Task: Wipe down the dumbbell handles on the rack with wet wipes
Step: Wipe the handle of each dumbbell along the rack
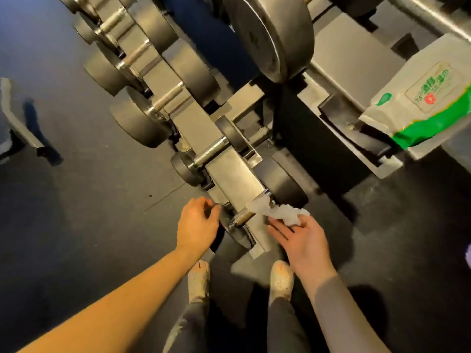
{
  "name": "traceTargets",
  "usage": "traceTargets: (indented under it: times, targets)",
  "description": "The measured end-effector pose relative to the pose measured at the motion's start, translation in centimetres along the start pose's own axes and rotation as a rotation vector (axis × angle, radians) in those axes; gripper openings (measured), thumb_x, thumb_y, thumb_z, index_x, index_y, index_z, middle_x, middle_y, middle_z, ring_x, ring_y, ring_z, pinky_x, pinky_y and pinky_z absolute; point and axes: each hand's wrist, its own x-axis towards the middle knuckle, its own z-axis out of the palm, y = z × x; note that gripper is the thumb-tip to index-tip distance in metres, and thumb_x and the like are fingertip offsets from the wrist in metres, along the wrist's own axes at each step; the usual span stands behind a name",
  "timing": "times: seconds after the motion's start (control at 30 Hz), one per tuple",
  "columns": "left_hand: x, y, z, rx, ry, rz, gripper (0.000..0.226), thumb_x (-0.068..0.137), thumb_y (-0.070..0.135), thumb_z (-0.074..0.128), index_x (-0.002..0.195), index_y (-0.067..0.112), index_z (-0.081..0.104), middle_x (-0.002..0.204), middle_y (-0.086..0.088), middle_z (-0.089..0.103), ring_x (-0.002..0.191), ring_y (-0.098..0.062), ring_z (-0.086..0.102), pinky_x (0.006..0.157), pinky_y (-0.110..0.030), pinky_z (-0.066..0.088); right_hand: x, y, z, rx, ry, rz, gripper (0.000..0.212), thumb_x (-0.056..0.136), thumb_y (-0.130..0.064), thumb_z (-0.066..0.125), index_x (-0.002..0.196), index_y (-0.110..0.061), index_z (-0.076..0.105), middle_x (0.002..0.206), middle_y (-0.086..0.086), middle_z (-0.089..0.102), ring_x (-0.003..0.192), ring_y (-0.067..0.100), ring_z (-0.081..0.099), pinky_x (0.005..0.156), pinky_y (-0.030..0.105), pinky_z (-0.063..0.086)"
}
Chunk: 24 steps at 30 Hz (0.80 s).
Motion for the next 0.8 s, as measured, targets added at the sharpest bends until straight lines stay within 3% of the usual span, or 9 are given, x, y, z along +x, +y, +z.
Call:
traceTargets:
  times: [0.13, 0.23, 0.3, 0.4, 0.6, 0.7, 0.8]
  targets:
    - [2.8, -1.5, 2.9, 0.18, -0.179, 0.179, 0.042, 0.103, 0.052, 0.045, 0.104, 0.016, 0.067, 0.107, -0.006, 0.065, 0.105, -0.03, 0.055, 0.084, -0.044, 0.046, 1.4, 3.5, 1.0, 0.033, 0.114, -0.167, 0.026, 0.105, -0.007, 0.043, 0.116, 0.004, 0.065, 0.109, 0.023, 0.073, 0.102, 0.036, 0.073, 0.096, 0.046, 0.055]
    - [3.9, -2.4, 4.1, 0.186, -0.181, 0.256, 0.055, 0.099, 0.062, 0.035, 0.091, 0.017, 0.066, 0.096, -0.003, 0.066, 0.099, -0.031, 0.059, 0.08, -0.043, 0.047, 3.1, 5.3, 2.5, 0.101, 0.172, -0.245, 0.025, 0.102, -0.001, 0.052, 0.123, 0.006, 0.063, 0.109, 0.024, 0.074, 0.102, 0.032, 0.074, 0.099, 0.042, 0.055]
    - [3.8, -2.7, 4.4, 0.117, -0.135, 0.242, 0.049, 0.099, 0.058, 0.036, 0.083, 0.02, 0.062, 0.087, 0.004, 0.062, 0.096, -0.028, 0.059, 0.076, -0.04, 0.046, 4.2, 5.9, 3.3, 0.153, 0.229, -0.268, 0.024, 0.1, -0.002, 0.056, 0.122, 0.002, 0.065, 0.109, 0.021, 0.074, 0.101, 0.029, 0.075, 0.096, 0.038, 0.057]
    - [3.4, -2.5, 4.4, 0.071, -0.109, 0.221, 0.038, 0.102, 0.048, 0.043, 0.079, 0.022, 0.058, 0.076, 0.014, 0.052, 0.095, -0.021, 0.053, 0.071, -0.034, 0.037, 5.8, 6.7, 4.5, 0.151, 0.346, -0.349, 0.015, 0.099, -0.002, 0.058, 0.109, -0.003, 0.069, 0.105, 0.015, 0.074, 0.095, 0.024, 0.076, 0.076, 0.028, 0.061]
    - [3.4, -3.1, 5.2, 0.061, -0.072, 0.226, 0.031, 0.103, 0.04, 0.047, 0.081, 0.022, 0.058, 0.077, 0.014, 0.051, 0.099, -0.014, 0.046, 0.073, -0.034, 0.038, 10.2, 9.0, 5.4, -0.052, 0.512, -0.585, 0.01, 0.096, -0.007, 0.066, 0.09, -0.011, 0.073, 0.092, 0.005, 0.076, 0.089, 0.015, 0.074, 0.079, 0.033, 0.062]
    - [3.6, -3.8, 5.7, 0.016, -0.017, 0.256, 0.031, 0.1, 0.044, 0.04, 0.086, 0.024, 0.058, 0.081, 0.006, 0.058, 0.092, -0.02, 0.054, 0.069, -0.037, 0.04, 10.4, 10.2, 5.6, -0.222, 0.566, -0.663, 0.029, 0.096, -0.002, 0.06, 0.071, -0.017, 0.061, 0.076, -0.002, 0.065, 0.07, 0.001, 0.063, 0.067, 0.019, 0.052]
    - [3.5, -3.9, 5.6, -0.135, 0.051, 0.142, 0.022, 0.101, 0.039, 0.039, 0.094, 0.027, 0.056, 0.088, 0.002, 0.061, 0.086, -0.021, 0.057, 0.068, -0.035, 0.04, 9.8, 11.6, 4.6, -0.394, 0.501, -0.667, 0.043, 0.095, 0.001, 0.059, 0.061, -0.023, 0.048, 0.062, -0.011, 0.049, 0.054, -0.007, 0.051, 0.055, 0.008, 0.042]
